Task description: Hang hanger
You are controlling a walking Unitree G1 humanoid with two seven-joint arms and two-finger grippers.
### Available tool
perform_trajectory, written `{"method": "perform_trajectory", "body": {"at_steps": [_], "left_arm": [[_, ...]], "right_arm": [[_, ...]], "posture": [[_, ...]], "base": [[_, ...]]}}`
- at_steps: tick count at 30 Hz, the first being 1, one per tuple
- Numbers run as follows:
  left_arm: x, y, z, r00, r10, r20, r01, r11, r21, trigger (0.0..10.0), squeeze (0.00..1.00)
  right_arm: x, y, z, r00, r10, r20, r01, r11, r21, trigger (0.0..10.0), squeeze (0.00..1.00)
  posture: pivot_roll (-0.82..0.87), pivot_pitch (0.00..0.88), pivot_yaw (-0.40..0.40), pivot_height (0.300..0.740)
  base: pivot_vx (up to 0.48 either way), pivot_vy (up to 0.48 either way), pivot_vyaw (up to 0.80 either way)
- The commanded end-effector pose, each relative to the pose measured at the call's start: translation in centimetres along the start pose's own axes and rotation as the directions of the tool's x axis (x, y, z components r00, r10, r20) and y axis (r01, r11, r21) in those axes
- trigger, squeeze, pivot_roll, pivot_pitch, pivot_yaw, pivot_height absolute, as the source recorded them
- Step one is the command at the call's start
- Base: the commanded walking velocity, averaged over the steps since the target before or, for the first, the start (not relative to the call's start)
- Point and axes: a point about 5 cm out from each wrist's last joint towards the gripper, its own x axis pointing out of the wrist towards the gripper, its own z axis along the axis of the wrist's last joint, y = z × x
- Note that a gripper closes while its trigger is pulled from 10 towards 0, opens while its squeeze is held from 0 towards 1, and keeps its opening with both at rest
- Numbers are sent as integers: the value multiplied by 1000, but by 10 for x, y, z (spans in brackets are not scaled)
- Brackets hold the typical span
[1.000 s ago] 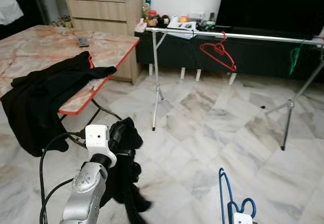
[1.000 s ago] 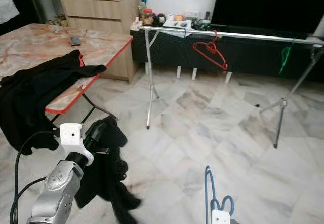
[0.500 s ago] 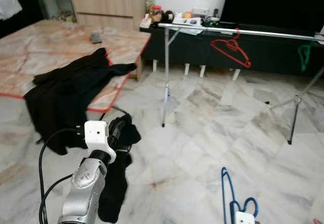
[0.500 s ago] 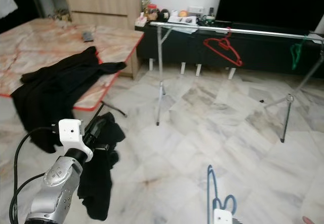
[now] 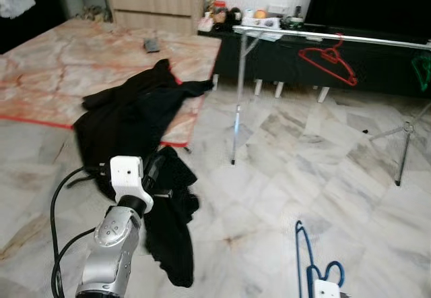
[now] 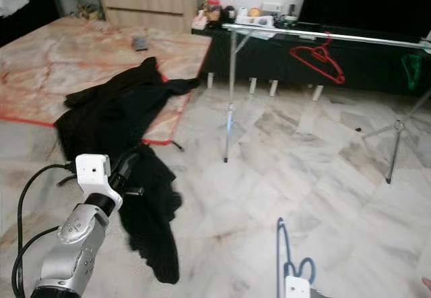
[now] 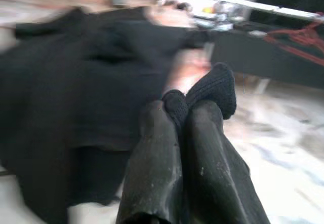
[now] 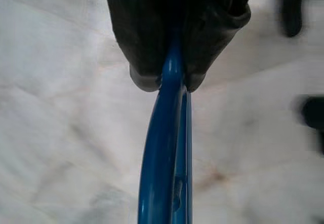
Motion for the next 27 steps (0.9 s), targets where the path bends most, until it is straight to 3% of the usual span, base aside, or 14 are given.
{"method": "perform_trajectory", "body": {"at_steps": [1,16,27], "left_arm": [[4,-11,10,998,-30,52,31,999,-12,10000,0],[3,-12,11,998,-29,59,30,999,-14,10000,0],[0,-13,17,994,-23,105,36,992,-122,10000,0]], "right_arm": [[-1,-8,-3,1000,-20,-10,20,1000,10,10000,0],[-1,-8,-6,1000,-16,-13,16,1000,0,10000,0],[-2,-8,-8,1000,-12,-18,12,1000,-2,10000,0]], "posture": [[113,53,-47,740],[119,30,-47,740],[120,5,-43,740]], "base": [[0,409,0],[0,407,0],[0,0,0]]}}
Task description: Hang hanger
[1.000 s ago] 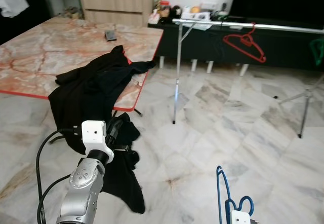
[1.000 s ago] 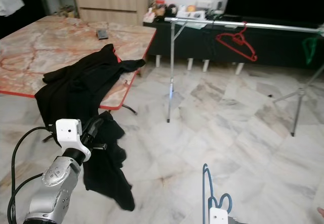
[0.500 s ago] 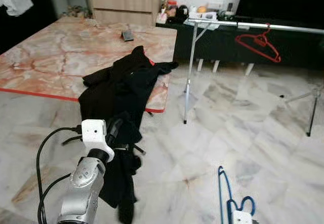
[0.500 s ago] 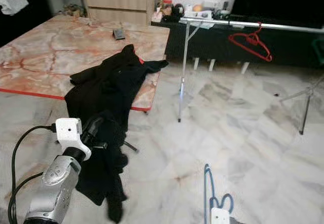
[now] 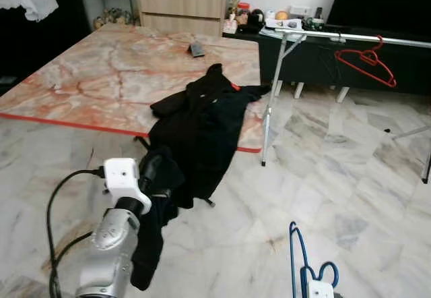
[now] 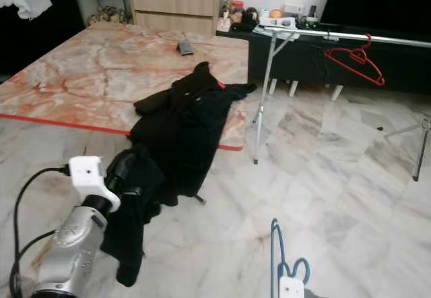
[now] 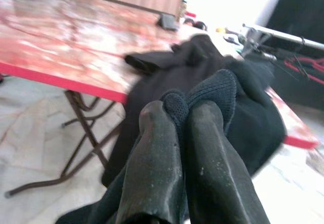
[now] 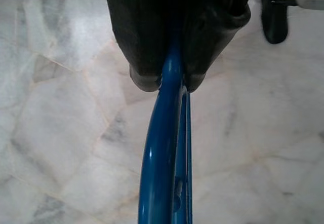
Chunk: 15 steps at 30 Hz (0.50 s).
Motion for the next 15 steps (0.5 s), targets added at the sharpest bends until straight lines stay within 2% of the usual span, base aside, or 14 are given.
{"method": "perform_trajectory", "body": {"at_steps": [1,11,15], "left_arm": [[2,-10,10,998,-45,49,46,999,-14,10000,0],[3,-18,12,994,-91,52,92,996,-9,10000,0],[4,-18,13,994,-95,54,96,995,-6,10000,0]], "right_arm": [[0,-5,-1,1000,-12,-2,12,1000,2,10000,0],[-1,-4,-2,1000,-12,0,12,1000,7,10000,0],[0,-4,-2,1000,-12,0,12,1000,8,10000,0]], "posture": [[120,5,-43,740],[119,5,-40,740],[120,13,-42,740]], "base": [[0,0,0],[0,0,0],[262,0,0]]}}
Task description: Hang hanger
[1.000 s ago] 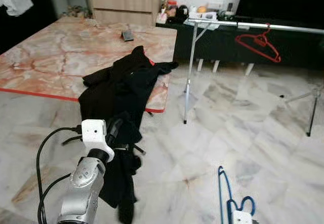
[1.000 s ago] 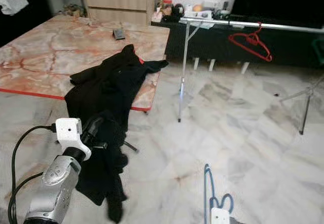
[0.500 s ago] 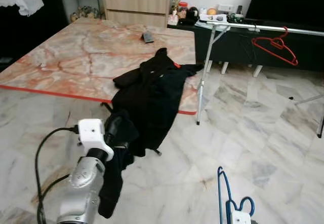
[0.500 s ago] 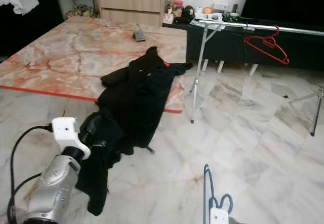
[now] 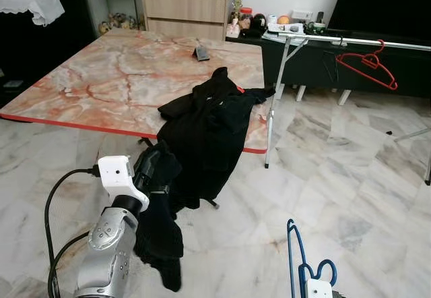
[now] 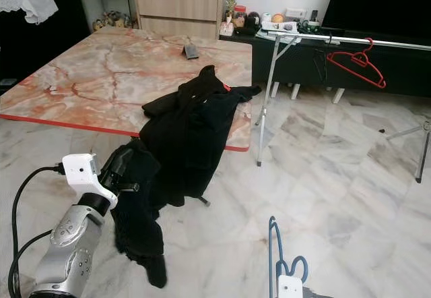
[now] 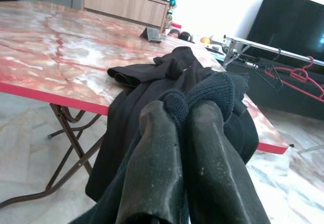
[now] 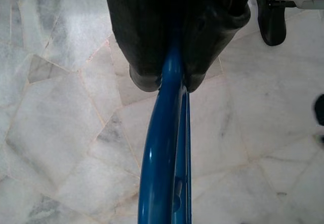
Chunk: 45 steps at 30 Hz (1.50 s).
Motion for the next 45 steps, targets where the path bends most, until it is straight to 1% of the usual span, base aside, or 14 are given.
{"method": "perform_trajectory", "body": {"at_steps": [1,5,10,24,27,31,32,33,34,35,39,40,41,45], "left_arm": [[4,-4,12,999,-24,43,23,1000,9,10000,0],[6,-2,18,998,-20,64,19,1000,9,10000,0],[17,-2,33,993,-46,108,43,999,29,10000,0],[21,-5,42,989,-64,131,62,998,26,10000,0],[26,-5,52,984,-95,154,87,995,57,10000,0],[41,-8,75,967,-160,200,139,984,114,10000,0],[41,-8,75,967,-160,200,139,984,114,10000,0],[48,-11,84,958,-193,214,165,976,139,10000,0],[60,-17,100,938,-247,241,207,961,182,10000,0],[67,-22,109,927,-272,258,225,954,196,10000,0],[77,-31,125,906,-309,289,252,943,217,10000,0],[87,-45,140,878,-349,326,289,932,221,10000,0],[91,-52,147,864,-372,341,309,924,226,10000,0],[97,-74,160,822,-435,368,366,898,243,10000,0]], "right_arm": [[0,0,0,1000,-2,3,2,1000,9,10000,0],[0,0,0,1000,-3,5,2,1000,12,10000,0],[0,0,1,1000,-2,8,2,1000,14,10000,0],[0,1,2,1000,-4,9,4,1000,15,10000,0],[0,1,2,1000,-3,9,3,1000,14,10000,0],[0,1,2,1000,-3,9,2,1000,12,10000,0],[0,1,2,1000,-3,9,2,1000,12,10000,0],[0,1,3,1000,-3,10,3,1000,12,10000,0],[0,1,3,1000,-3,10,3,1000,12,10000,0],[0,1,3,1000,-3,10,3,1000,12,10000,0],[0,1,3,1000,-3,11,3,1000,12,10000,0],[1,1,3,1000,-4,11,4,1000,11,10000,0],[1,1,3,1000,-5,11,5,1000,11,10000,0],[1,1,3,1000,-7,10,7,1000,11,10000,0]], "posture": [[122,15,-43,740],[122,18,-43,740],[123,20,-43,740],[129,25,-45,740],[131,25,-48,740],[139,21,-49,740],[139,21,-49,740],[140,20,-49,740],[144,16,-49,740],[144,16,-49,740],[147,12,-48,740],[148,10,-49,740],[148,10,-49,740],[152,7,-50,740]], "base": [[304,0,0],[326,0,0],[349,0,0],[361,0,0],[385,0,0],[394,0,0],[398,0,0],[405,0,0],[405,0,0],[405,0,0],[405,0,0],[412,0,0],[416,0,0],[418,0,0]]}}
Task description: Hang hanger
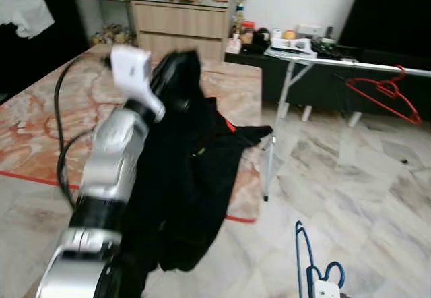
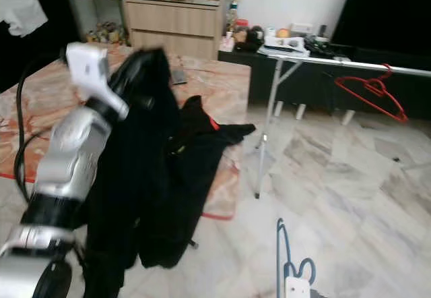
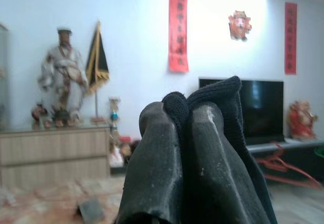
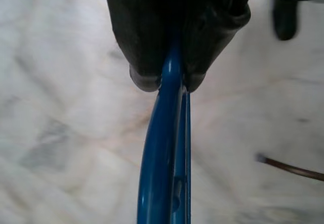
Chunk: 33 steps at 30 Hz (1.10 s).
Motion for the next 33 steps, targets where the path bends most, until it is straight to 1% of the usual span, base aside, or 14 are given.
{"method": "perform_trajectory", "body": {"at_steps": [1,2,3,5,11,17,21,23,26,28,30,31,33], "left_arm": [[14,-13,11,997,-59,51,60,998,-6,10000,0],[14,-13,11,997,-59,51,60,998,-6,10000,0],[19,-18,14,995,-79,67,80,997,-14,10000,0],[22,-23,14,993,-89,72,91,996,-20,10000,0],[23,-25,11,993,-99,66,101,994,-31,10000,0],[18,-27,2,994,-98,38,99,994,-46,10000,0],[6,-31,-15,994,-105,-23,104,993,-62,10000,0],[3,-33,-19,992,-116,-45,113,991,-66,10000,0],[-15,-40,-36,985,-138,-103,127,986,-107,10000,0],[-29,-44,-48,975,-145,-166,125,985,-121,10000,0],[-38,-44,-57,966,-147,-212,123,985,-121,10000,0],[-50,-44,-66,956,-134,-259,110,988,-107,10000,0],[-62,-43,-75,945,-120,-304,95,991,-94,10000,0]], "right_arm": [[0,1,1,1000,2,3,-2,1000,1,10000,0],[0,1,1,1000,2,3,-2,1000,1,10000,0],[0,1,1,1000,2,3,-2,1000,0,10000,0],[0,2,1,1000,1,3,-1,1000,1,10000,0],[0,2,0,1000,0,2,0,1000,3,10000,0],[0,2,-1,1000,-1,-1,1,1000,0,10000,0],[0,1,-1,1000,-1,-1,1,1000,-2,10000,0],[0,1,-1,1000,-1,-1,1,1000,-3,10000,0],[0,1,-1,1000,-2,-3,2,1000,-4,10000,0],[0,1,-2,1000,-1,-4,1,1000,-6,10000,0],[0,1,-2,1000,-1,-4,1,1000,-6,10000,0],[0,1,-2,1000,-1,-4,1,1000,-8,10000,0],[0,0,-2,1000,-1,-4,1,1000,-8,10000,0]], "posture": [[154,4,-49,740],[154,4,-49,740],[154,4,-48,740],[155,2,-47,740],[156,2,-44,740],[155,2,-44,740],[152,5,-46,740],[152,5,-46,740],[149,10,-48,740],[149,13,-48,740],[149,13,-48,740],[149,13,-48,740],[147,16,-47,740]], "base": [[424,0,0],[424,0,0],[428,0,0],[428,0,0],[430,0,0],[436,0,0],[390,0,0],[349,0,0],[0,0,0],[0,0,0],[0,0,0],[0,0,0],[0,0,0]]}}
